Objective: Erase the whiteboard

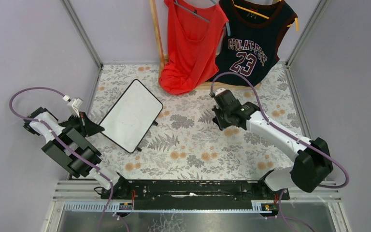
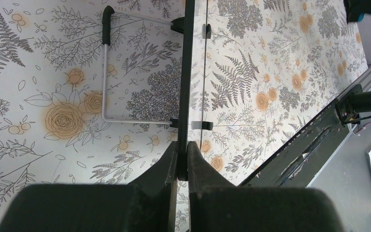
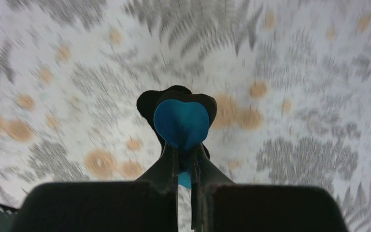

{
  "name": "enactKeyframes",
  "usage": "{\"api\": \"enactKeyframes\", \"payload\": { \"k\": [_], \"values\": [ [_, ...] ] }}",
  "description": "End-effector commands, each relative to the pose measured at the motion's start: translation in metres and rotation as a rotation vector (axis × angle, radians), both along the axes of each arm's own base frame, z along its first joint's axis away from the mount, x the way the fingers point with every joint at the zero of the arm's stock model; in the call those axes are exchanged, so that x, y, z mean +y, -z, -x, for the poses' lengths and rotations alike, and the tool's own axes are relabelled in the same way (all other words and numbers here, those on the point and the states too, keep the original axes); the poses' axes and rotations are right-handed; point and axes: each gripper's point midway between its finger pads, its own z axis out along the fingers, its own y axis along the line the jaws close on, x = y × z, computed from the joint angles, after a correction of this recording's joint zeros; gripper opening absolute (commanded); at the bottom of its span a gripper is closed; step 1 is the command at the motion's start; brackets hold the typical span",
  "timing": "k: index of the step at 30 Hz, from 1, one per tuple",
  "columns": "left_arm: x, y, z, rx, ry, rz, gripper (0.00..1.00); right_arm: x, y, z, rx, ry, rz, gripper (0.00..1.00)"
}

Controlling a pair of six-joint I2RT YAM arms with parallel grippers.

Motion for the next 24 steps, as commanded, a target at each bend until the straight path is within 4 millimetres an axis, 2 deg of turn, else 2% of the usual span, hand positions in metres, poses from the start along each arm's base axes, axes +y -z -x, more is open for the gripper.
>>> {"api": "enactKeyframes", "payload": {
  "k": [1,6,8,15,24],
  "values": [
    [0.024,0.028,0.007,0.055,0.08,-0.179,0.0,-0.029,0.017,0.043,0.094,0.05,0.001,0.0],
    [0.025,0.026,0.006,0.058,0.073,-0.178,0.0,-0.044,0.043,0.073,0.161,0.073,0.006,0.0],
    [0.026,0.026,0.006,0.061,0.07,-0.178,0.01,-0.047,0.048,0.079,0.172,0.081,0.0,0.01],
    [0.026,0.026,0.007,0.075,0.062,-0.17,0.11,-0.041,0.06,0.083,0.206,0.083,-0.026,0.12],
    [0.028,0.027,0.006,0.089,0.055,-0.161,0.16,-0.026,0.092,0.089,0.302,0.057,-0.05,0.13]
  ]
}}
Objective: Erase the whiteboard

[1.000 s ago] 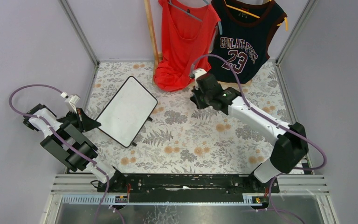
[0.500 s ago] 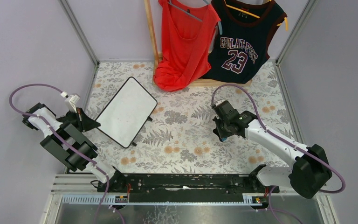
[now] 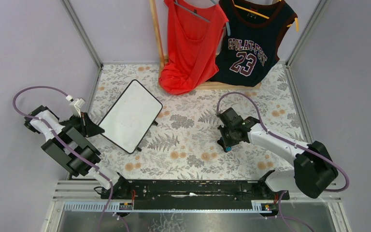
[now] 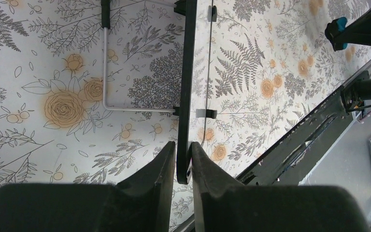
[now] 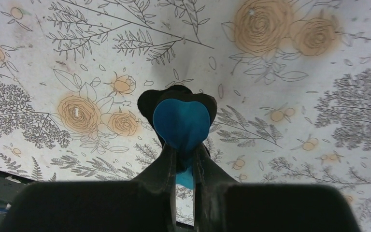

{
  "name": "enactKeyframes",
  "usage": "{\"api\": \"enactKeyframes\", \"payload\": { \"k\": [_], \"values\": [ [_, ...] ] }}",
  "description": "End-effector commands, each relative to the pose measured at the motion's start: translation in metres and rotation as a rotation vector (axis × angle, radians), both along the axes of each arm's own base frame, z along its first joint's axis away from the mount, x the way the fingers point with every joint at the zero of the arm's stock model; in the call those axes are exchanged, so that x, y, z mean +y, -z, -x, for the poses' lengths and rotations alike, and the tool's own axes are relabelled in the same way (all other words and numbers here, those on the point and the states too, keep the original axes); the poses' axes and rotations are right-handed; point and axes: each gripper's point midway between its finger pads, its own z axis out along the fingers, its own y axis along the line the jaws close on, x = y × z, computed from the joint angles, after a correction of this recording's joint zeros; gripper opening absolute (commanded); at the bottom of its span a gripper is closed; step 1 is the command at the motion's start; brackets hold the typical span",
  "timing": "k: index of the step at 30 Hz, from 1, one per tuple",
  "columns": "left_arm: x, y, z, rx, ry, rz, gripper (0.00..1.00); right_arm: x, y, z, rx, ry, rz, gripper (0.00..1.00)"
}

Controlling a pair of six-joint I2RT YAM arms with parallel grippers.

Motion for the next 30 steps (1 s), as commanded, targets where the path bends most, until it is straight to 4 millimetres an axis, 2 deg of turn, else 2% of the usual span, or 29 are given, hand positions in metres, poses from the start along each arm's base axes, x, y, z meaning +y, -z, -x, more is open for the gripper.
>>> {"api": "enactKeyframes", "payload": {
  "k": [1,6,9,12,23,30],
  "values": [
    [0.024,0.019,0.001,0.029,0.039,-0.131,0.17,0.014,0.013,0.0,0.037,-0.002,-0.057,0.14],
    [0.027,0.016,-0.001,0.026,0.035,-0.142,0.21,0.018,0.023,0.001,0.066,-0.009,-0.057,0.28],
    [0.027,0.016,-0.002,0.024,0.03,-0.137,0.27,0.02,0.022,0.001,0.067,-0.017,-0.07,0.42],
    [0.027,0.015,-0.003,0.024,0.026,-0.13,0.31,0.02,0.019,0.0,0.054,-0.021,-0.073,0.48],
    [0.033,0.013,-0.007,0.024,-0.002,-0.136,0.37,0.016,0.016,-0.001,0.04,-0.016,-0.058,0.56],
    [0.042,0.011,-0.012,0.004,-0.043,-0.176,0.39,-0.001,0.005,-0.018,-0.052,0.062,0.026,0.61]
  ]
}}
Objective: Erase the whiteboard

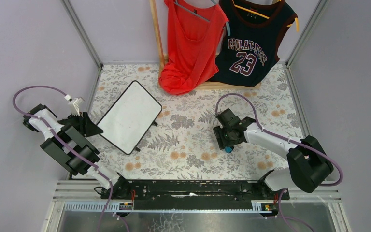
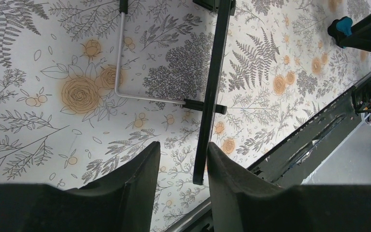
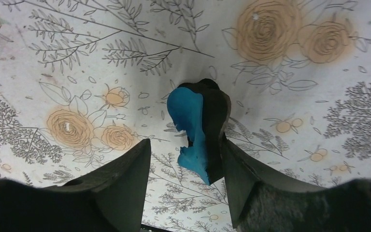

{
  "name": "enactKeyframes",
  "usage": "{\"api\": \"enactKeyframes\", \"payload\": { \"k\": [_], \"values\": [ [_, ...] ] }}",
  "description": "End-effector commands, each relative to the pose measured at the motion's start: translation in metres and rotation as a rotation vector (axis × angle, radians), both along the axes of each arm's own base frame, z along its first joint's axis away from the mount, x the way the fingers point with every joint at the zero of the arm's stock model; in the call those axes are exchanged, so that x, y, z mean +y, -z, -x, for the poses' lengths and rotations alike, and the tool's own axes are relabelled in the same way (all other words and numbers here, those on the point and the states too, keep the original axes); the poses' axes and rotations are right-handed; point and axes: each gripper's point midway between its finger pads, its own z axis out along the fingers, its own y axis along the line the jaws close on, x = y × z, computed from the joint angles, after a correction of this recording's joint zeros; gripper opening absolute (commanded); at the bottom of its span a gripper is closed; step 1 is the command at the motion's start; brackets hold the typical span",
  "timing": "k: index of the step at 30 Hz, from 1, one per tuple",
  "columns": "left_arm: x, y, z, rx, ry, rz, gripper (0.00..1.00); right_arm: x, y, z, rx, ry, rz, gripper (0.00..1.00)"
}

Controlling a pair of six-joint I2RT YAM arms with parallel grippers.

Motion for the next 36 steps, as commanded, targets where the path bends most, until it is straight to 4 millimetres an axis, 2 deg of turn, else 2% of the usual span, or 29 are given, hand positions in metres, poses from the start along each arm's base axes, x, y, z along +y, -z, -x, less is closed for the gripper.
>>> {"api": "enactKeyframes", "payload": {
  "k": [1,4,6,8,10,15,23,31,36],
  "values": [
    [0.029,0.006,-0.01,-0.048,-0.018,-0.152,0.39,-0.009,-0.021,-0.019,-0.106,0.06,0.034,0.62],
    [0.03,0.005,-0.012,-0.054,-0.031,-0.153,0.4,-0.007,-0.023,-0.019,-0.113,0.05,0.02,0.63],
    [0.03,0.005,-0.013,-0.057,-0.039,-0.151,0.4,0.003,-0.026,-0.018,-0.125,0.028,-0.046,0.64],
    [0.029,0.005,-0.013,-0.059,-0.04,-0.149,0.41,-0.003,-0.03,-0.021,-0.147,0.062,-0.024,0.66],
    [0.029,0.005,-0.012,-0.059,-0.041,-0.145,0.41,0.007,-0.033,-0.017,-0.128,0.022,-0.077,0.67],
    [0.027,0.008,-0.011,-0.055,-0.034,-0.146,0.42,-0.015,-0.032,-0.025,-0.162,0.099,0.041,0.67],
    [0.03,0.008,-0.013,-0.062,-0.046,-0.158,0.42,-0.008,-0.03,-0.023,-0.157,0.083,0.002,0.65],
    [0.04,-0.008,-0.026,-0.117,-0.127,-0.183,0.46,-0.003,-0.023,-0.019,-0.133,0.061,-0.017,0.64],
    [0.033,-0.024,-0.029,-0.133,-0.134,-0.13,0.48,-0.002,-0.023,-0.02,-0.134,0.057,-0.02,0.64]
  ]
}}
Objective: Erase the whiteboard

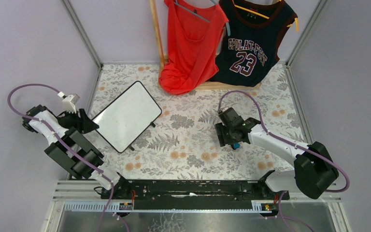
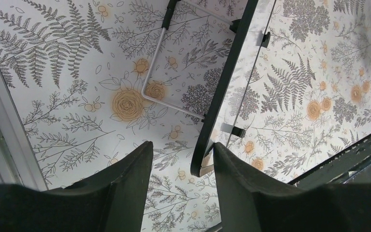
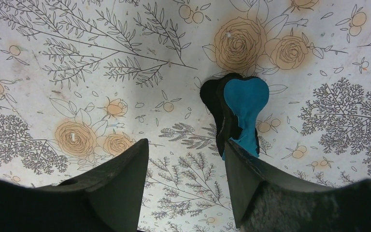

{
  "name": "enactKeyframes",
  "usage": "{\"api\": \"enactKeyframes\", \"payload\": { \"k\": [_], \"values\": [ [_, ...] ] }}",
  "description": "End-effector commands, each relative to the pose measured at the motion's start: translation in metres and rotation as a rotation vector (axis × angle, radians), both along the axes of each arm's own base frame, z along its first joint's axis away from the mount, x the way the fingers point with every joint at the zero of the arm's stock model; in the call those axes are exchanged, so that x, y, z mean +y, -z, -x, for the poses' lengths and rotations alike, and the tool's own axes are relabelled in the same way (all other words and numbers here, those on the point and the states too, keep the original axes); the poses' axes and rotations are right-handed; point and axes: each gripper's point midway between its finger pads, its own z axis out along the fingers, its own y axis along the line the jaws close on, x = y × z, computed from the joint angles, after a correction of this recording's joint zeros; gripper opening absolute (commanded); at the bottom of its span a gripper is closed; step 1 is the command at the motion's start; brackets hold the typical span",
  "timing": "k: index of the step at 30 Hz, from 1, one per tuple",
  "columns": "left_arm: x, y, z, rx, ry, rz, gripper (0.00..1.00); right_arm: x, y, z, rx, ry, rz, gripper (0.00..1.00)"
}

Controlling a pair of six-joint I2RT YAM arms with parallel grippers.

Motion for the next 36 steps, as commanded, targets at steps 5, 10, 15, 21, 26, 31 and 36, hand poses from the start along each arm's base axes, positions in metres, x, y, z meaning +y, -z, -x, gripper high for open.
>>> {"api": "enactKeyframes", "payload": {
  "k": [5,10,15,21,26,31,36],
  "values": [
    [-0.001,-0.023,-0.005,-0.055,0.021,0.028,0.52,0.005,-0.006,-0.006,-0.028,-0.005,-0.026,0.64],
    [-0.002,-0.024,-0.005,-0.06,0.027,0.031,0.53,0.004,-0.005,-0.005,-0.031,-0.005,-0.025,0.64],
    [-0.001,-0.033,-0.008,-0.08,0.022,0.036,0.53,0.006,-0.006,-0.007,-0.03,-0.012,-0.027,0.63],
    [0.009,-0.056,-0.017,-0.136,-0.019,0.004,0.53,0.01,-0.013,-0.012,-0.041,-0.015,-0.035,0.63],
    [0.026,-0.085,-0.028,-0.198,-0.149,-0.028,0.53,0.01,-0.021,-0.015,-0.062,-0.01,-0.038,0.65],
    [0.046,-0.119,-0.038,-0.296,-0.377,-0.089,0.54,0.008,-0.033,-0.022,-0.11,0.006,-0.038,0.67],
    [0.043,-0.162,-0.043,-0.469,-0.528,-0.09,0.58,0.011,-0.04,-0.026,-0.135,0.007,-0.059,0.72]
  ]
}}
